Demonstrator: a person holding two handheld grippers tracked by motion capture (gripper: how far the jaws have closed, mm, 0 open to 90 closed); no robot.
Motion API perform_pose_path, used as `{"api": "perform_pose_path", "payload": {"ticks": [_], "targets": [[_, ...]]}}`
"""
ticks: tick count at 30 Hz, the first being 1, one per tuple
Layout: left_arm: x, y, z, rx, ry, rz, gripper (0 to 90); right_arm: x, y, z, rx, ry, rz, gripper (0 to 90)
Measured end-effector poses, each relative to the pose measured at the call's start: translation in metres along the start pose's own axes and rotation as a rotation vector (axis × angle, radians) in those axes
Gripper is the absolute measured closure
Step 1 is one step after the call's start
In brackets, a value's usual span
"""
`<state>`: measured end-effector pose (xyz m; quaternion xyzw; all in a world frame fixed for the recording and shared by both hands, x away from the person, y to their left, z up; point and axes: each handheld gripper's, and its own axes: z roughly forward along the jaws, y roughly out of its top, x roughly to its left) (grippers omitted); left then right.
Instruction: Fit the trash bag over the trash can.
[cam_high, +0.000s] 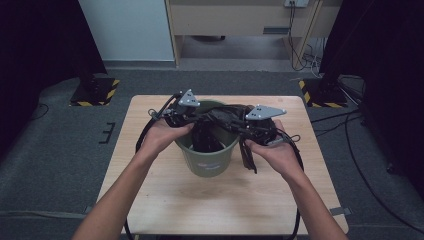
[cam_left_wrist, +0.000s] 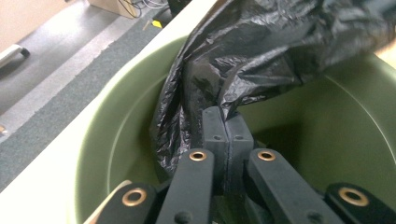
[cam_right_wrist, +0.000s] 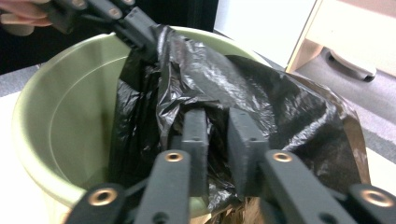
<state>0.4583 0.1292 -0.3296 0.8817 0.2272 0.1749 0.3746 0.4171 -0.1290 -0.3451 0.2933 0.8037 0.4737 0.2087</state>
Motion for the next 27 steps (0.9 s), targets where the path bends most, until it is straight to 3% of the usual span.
{"api": "perform_pose_path", "payload": {"ticks": [3, 5, 7, 9, 11, 15, 18, 23, 25, 27], "targets": [[-0.002, -0.004, 0.001, 0.012, -0.009, 0.024, 84.6, -0.004, 0.001, 0.0, 0.001, 0.007, 0.02, 87.1], [-0.004, -0.005, 0.0, 0.006, 0.024, 0.029, 71.1, -0.005, 0.003, -0.001, 0.003, 0.01, 0.032, 89.8], [-0.005, -0.006, -0.001, -0.012, 0.038, 0.033, 48.5, -0.007, 0.005, 0.0, 0.0, 0.009, 0.033, 90.0], [-0.005, -0.006, -0.004, -0.04, 0.064, 0.044, 35.6, -0.008, 0.008, 0.0, 0.005, 0.006, 0.038, 90.0], [-0.005, -0.003, -0.008, -0.064, 0.071, 0.055, 29.1, -0.008, 0.011, 0.002, 0.005, 0.012, 0.045, 90.0], [-0.007, 0.004, -0.008, -0.083, 0.044, 0.099, 28.0, -0.006, 0.016, 0.007, 0.024, 0.018, 0.035, 90.0], [-0.01, 0.011, -0.003, -0.085, 0.011, 0.085, 29.4, -0.005, 0.02, 0.012, 0.025, 0.012, 0.028, 90.0], [-0.016, 0.02, 0.007, -0.065, 0.009, 0.146, 36.9, -0.005, 0.021, 0.019, 0.037, 0.011, 0.033, 90.0], [-0.018, 0.022, 0.011, -0.048, 0.016, 0.183, 42.9, -0.005, 0.021, 0.02, 0.036, 0.009, 0.033, 90.0], [-0.019, 0.022, 0.013, -0.033, 0.034, 0.189, 51.9, -0.005, 0.022, 0.021, 0.037, 0.009, 0.035, 90.0]]}}
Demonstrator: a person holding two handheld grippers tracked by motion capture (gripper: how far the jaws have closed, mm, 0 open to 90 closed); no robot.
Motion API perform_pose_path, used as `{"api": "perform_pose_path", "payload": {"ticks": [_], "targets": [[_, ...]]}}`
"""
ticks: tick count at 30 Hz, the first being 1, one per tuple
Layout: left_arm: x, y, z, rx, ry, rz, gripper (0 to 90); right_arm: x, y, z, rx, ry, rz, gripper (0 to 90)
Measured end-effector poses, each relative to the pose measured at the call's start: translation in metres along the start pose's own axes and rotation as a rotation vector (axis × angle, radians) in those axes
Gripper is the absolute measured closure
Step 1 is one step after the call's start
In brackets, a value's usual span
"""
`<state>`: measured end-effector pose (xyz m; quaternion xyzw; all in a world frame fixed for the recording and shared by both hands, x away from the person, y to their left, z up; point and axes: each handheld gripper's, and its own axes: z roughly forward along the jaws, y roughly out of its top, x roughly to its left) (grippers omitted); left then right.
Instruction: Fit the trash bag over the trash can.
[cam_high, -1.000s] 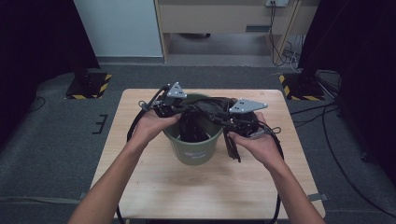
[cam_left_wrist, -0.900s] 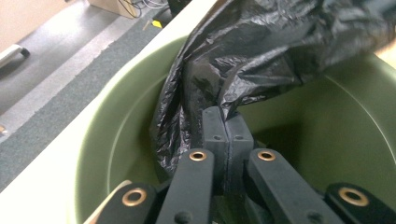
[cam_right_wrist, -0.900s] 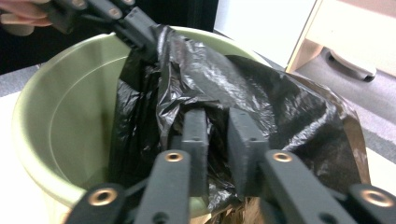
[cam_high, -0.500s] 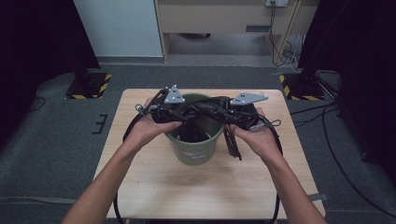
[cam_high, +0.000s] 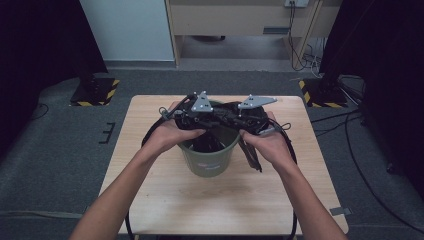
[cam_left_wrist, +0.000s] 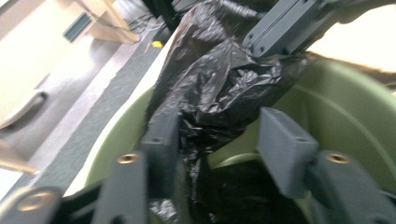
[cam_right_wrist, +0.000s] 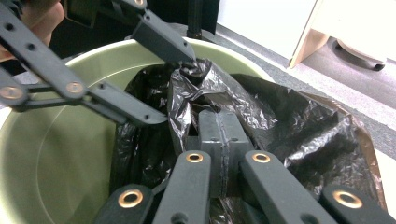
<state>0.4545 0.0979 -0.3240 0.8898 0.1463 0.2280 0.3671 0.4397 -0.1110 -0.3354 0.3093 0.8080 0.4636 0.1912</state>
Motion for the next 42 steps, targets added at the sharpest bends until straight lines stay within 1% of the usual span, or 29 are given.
{"api": "perform_pose_path", "payload": {"ticks": [1, 5, 6, 8, 12, 13, 15, 18, 22, 28, 29, 31, 34, 35, 38, 39, 40, 42], "targets": [[0.0, 0.0, 0.0, -0.001, 0.003, -0.001, 58.6, 0.0, 0.0, 0.0, -0.001, -0.001, 0.001, 90.0], [0.0, 0.0, 0.001, -0.014, 0.0, -0.011, 77.3, 0.0, 0.0, 0.0, -0.002, 0.0, 0.0, 90.0], [0.001, 0.0, 0.0, -0.013, -0.004, -0.012, 81.3, 0.0, 0.0, 0.0, -0.002, -0.002, -0.001, 90.0], [0.001, 0.0, 0.0, -0.032, -0.007, -0.027, 88.1, -0.001, 0.0, -0.001, -0.005, -0.004, 0.003, 90.0], [0.003, 0.001, -0.004, -0.047, -0.002, -0.037, 89.8, -0.004, -0.001, -0.003, -0.003, -0.018, 0.006, 90.0], [0.003, 0.001, -0.006, -0.046, -0.005, -0.042, 90.0, -0.005, -0.001, -0.004, -0.001, -0.017, 0.006, 90.0], [0.004, 0.001, -0.008, -0.061, -0.012, -0.055, 90.0, -0.006, -0.002, -0.004, 0.002, -0.026, 0.011, 90.0], [0.005, 0.001, -0.013, -0.083, -0.012, -0.061, 89.9, -0.009, -0.003, -0.004, 0.003, -0.035, 0.014, 90.0], [0.006, -0.001, -0.019, -0.091, -0.006, -0.067, 89.9, -0.011, -0.004, -0.004, 0.008, -0.045, 0.018, 90.0], [0.013, -0.008, -0.028, -0.097, 0.02, -0.092, 90.0, -0.018, -0.007, -0.006, 0.012, -0.069, 0.021, 90.0], [0.015, -0.01, -0.03, -0.093, 0.027, -0.097, 90.0, -0.019, -0.007, -0.007, 0.017, -0.071, 0.029, 90.0], [0.02, -0.016, -0.033, -0.085, 0.043, -0.111, 90.0, -0.021, -0.008, -0.007, 0.014, -0.076, 0.03, 90.0], [0.025, -0.023, -0.038, -0.09, 0.062, -0.138, 90.0, -0.023, -0.009, -0.009, 0.011, -0.077, 0.038, 90.0], [0.027, -0.025, -0.04, -0.085, 0.067, -0.138, 90.0, -0.023, -0.009, -0.01, 0.011, -0.076, 0.037, 90.0], [0.032, -0.031, -0.045, -0.087, 0.085, -0.157, 90.0, -0.023, -0.009, -0.011, 0.009, -0.078, 0.034, 90.0], [0.034, -0.033, -0.047, -0.082, 0.09, -0.154, 90.0, -0.024, -0.01, -0.012, 0.012, -0.08, 0.035, 90.0], [0.035, -0.035, -0.049, -0.087, 0.095, -0.165, 90.0, -0.024, -0.01, -0.012, 0.012, -0.082, 0.035, 90.0], [0.037, -0.039, -0.052, -0.084, 0.105, -0.17, 90.0, -0.026, -0.011, -0.013, 0.01, -0.085, 0.031, 90.0]]}}
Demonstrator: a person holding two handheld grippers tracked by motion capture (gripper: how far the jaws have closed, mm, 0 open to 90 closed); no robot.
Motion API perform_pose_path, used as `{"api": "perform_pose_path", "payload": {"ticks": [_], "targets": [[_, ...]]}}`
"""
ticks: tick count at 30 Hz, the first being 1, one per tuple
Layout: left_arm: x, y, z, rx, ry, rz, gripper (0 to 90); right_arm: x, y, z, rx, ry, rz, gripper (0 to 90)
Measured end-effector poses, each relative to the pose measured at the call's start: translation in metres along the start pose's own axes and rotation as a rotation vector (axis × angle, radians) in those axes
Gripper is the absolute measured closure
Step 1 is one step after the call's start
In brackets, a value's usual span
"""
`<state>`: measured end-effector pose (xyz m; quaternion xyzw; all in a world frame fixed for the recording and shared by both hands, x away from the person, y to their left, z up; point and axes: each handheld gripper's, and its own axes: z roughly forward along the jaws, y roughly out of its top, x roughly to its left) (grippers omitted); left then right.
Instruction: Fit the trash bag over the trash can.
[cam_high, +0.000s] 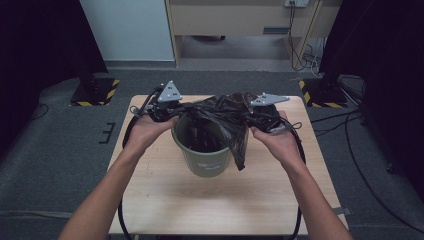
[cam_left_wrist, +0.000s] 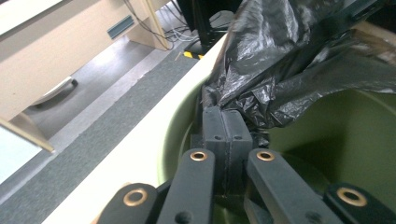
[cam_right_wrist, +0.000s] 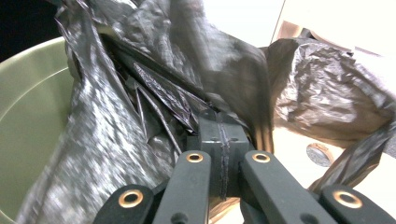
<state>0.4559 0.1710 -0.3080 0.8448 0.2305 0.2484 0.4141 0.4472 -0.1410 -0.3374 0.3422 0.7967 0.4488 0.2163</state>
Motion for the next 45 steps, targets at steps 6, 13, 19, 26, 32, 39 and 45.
{"api": "perform_pose_path", "payload": {"ticks": [6, 13, 19, 26, 32, 39, 45], "targets": [[0.011, -0.01, -0.007, 0.005, 0.028, -0.034, 90.0, -0.004, -0.003, -0.003, 0.003, -0.013, 0.01, 90.0], [0.019, -0.019, -0.012, 0.012, 0.057, -0.044, 90.0, -0.01, -0.006, -0.006, 0.007, -0.025, 0.017, 90.0], [0.026, -0.024, -0.015, 0.016, 0.069, -0.055, 90.0, -0.016, -0.01, -0.01, 0.015, -0.037, 0.026, 90.0], [0.034, -0.029, -0.021, 0.015, 0.095, -0.054, 90.0, -0.018, -0.011, -0.012, 0.019, -0.043, 0.028, 90.0], [0.038, -0.038, -0.024, 0.028, 0.102, -0.093, 90.0, -0.022, -0.014, -0.015, 0.02, -0.048, 0.038, 90.0], [0.04, -0.046, -0.027, 0.014, 0.114, -0.113, 90.0, -0.021, -0.016, -0.016, 0.026, -0.047, 0.034, 90.0], [0.044, -0.055, -0.028, 0.024, 0.124, -0.129, 90.0, -0.025, -0.023, -0.018, 0.042, -0.056, 0.043, 90.0]]}}
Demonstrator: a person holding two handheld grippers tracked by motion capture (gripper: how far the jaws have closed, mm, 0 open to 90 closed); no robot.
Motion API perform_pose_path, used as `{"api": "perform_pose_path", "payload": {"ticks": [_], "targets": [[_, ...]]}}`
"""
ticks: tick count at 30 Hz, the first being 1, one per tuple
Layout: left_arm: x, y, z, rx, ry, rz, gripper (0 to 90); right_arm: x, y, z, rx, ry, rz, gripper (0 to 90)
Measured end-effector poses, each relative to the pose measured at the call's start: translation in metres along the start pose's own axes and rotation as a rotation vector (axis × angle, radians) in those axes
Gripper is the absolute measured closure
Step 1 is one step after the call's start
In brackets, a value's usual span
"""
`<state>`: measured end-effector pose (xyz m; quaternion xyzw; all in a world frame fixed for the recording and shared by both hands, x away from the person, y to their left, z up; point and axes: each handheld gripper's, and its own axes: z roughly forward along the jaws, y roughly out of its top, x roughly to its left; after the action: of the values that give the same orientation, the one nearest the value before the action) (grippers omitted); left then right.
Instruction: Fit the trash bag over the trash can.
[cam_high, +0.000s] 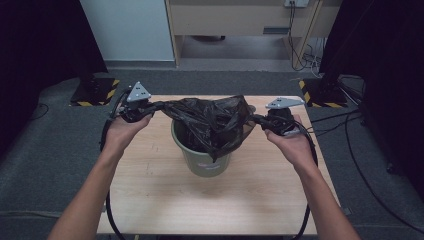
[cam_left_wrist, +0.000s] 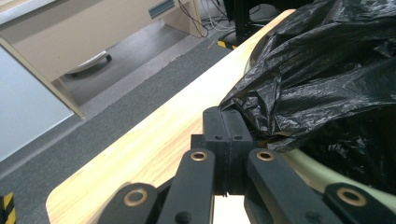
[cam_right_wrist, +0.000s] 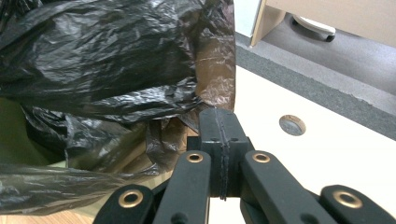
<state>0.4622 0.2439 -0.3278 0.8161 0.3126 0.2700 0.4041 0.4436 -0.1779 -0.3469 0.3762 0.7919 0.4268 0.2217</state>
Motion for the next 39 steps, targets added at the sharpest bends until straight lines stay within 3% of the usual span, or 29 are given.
{"api": "perform_pose_path", "payload": {"ticks": [13, 39], "targets": [[0.008, -0.02, 0.005, 0.02, 0.014, -0.023, 90.0, -0.001, -0.009, 0.006, 0.023, 0.005, 0.003, 90.0], [0.0, -0.056, 0.029, 0.059, -0.041, -0.04, 90.0, 0.005, -0.024, 0.021, 0.074, 0.038, -0.012, 90.0]]}}
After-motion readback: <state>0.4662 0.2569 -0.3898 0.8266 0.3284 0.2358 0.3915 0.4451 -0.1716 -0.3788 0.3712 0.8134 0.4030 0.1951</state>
